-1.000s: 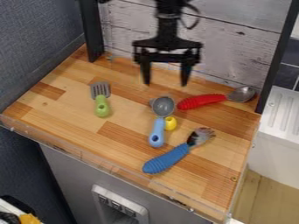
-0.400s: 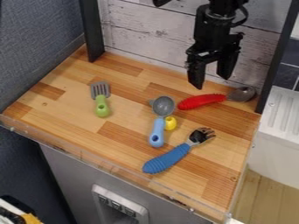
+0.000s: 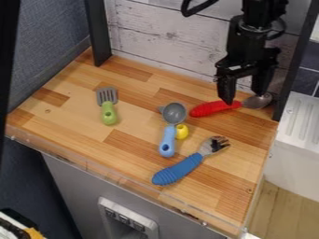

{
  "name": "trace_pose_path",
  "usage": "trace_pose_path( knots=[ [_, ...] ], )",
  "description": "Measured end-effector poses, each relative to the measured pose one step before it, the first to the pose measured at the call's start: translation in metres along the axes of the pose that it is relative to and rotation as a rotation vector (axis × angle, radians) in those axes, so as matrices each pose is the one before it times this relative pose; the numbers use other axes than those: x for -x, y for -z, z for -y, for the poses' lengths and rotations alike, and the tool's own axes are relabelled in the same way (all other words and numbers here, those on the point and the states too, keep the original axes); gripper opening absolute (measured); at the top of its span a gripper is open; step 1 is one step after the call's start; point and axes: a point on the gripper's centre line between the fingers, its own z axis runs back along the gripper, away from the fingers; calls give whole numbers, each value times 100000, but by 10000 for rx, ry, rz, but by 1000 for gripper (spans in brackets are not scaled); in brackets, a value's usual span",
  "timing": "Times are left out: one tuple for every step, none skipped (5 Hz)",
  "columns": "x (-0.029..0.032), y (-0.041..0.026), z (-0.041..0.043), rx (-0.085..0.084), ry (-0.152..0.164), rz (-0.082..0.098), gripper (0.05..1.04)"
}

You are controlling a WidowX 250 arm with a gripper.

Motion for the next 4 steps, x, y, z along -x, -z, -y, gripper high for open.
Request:
trace_pose_path(
  knots=[
    [1142,1165,-160,-24,1522,-143,998],
    [504,1172,-349,46,897,-60,998],
    [181,511,267,187,131,132,998],
    [334,712,251,-62,-564,70,947]
  ],
)
